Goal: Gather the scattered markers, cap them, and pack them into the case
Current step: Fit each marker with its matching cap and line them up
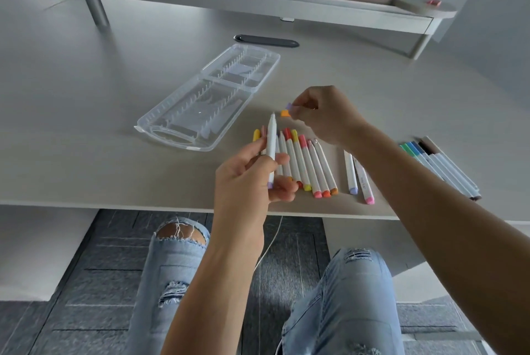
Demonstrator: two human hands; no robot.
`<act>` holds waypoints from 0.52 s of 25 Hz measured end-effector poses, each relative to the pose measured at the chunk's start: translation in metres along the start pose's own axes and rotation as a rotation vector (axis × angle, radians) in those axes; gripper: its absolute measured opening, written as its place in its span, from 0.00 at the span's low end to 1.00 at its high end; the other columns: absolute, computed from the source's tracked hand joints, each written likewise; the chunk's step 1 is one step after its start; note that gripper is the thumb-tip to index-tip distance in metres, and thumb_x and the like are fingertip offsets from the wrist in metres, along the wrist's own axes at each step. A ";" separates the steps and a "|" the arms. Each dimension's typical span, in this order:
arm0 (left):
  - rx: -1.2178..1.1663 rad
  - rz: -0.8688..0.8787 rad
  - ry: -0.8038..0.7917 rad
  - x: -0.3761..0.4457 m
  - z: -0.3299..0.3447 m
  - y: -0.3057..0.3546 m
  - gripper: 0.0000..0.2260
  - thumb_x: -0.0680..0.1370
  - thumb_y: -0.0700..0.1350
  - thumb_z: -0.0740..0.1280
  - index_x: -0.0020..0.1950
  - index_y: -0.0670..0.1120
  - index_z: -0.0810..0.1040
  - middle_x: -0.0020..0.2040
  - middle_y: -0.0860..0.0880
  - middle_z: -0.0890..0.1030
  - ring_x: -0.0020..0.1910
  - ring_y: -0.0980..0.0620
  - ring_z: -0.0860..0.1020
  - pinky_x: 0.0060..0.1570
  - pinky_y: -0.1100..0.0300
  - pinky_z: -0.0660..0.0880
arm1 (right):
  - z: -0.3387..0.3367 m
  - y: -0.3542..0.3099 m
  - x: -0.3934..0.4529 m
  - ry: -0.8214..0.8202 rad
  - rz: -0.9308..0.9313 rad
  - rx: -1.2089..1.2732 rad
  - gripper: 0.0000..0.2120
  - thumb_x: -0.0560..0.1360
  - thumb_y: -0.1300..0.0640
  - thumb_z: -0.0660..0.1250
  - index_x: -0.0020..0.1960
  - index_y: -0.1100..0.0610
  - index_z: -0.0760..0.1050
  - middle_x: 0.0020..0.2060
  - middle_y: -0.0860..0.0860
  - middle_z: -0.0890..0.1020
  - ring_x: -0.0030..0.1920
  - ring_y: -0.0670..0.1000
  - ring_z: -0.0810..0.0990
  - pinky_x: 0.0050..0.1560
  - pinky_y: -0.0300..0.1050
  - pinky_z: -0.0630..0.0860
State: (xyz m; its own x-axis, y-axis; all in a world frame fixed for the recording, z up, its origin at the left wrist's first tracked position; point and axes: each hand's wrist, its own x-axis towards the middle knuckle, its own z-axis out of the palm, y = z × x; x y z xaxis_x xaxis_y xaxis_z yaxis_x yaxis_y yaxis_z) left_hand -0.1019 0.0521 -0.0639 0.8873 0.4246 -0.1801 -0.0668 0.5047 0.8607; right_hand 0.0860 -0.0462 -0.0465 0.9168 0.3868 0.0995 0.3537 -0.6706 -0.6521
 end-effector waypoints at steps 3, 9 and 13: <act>0.017 -0.001 0.002 0.001 0.004 -0.006 0.17 0.80 0.32 0.62 0.60 0.48 0.85 0.48 0.40 0.85 0.25 0.53 0.67 0.25 0.61 0.63 | -0.020 0.005 -0.033 -0.154 0.063 0.508 0.07 0.81 0.59 0.69 0.57 0.57 0.84 0.44 0.51 0.83 0.38 0.48 0.73 0.37 0.40 0.72; 0.081 -0.041 -0.068 -0.004 0.018 -0.017 0.17 0.80 0.32 0.60 0.62 0.46 0.83 0.44 0.43 0.85 0.25 0.53 0.61 0.23 0.61 0.58 | -0.047 0.020 -0.061 -0.308 0.022 0.657 0.11 0.84 0.62 0.62 0.58 0.58 0.83 0.47 0.50 0.81 0.39 0.48 0.70 0.38 0.41 0.69; 0.125 -0.059 -0.109 -0.010 0.023 -0.021 0.17 0.81 0.33 0.61 0.62 0.46 0.83 0.42 0.44 0.85 0.27 0.52 0.60 0.26 0.59 0.55 | -0.060 0.022 -0.069 -0.296 -0.012 0.559 0.11 0.83 0.65 0.64 0.58 0.58 0.84 0.46 0.51 0.81 0.37 0.47 0.70 0.38 0.41 0.69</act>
State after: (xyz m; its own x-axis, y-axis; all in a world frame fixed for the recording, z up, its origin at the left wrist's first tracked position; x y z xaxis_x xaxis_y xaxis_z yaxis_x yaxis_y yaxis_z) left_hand -0.0991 0.0198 -0.0688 0.9328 0.3093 -0.1849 0.0380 0.4258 0.9040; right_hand 0.0418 -0.1256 -0.0227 0.7952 0.6042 -0.0506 0.1398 -0.2640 -0.9543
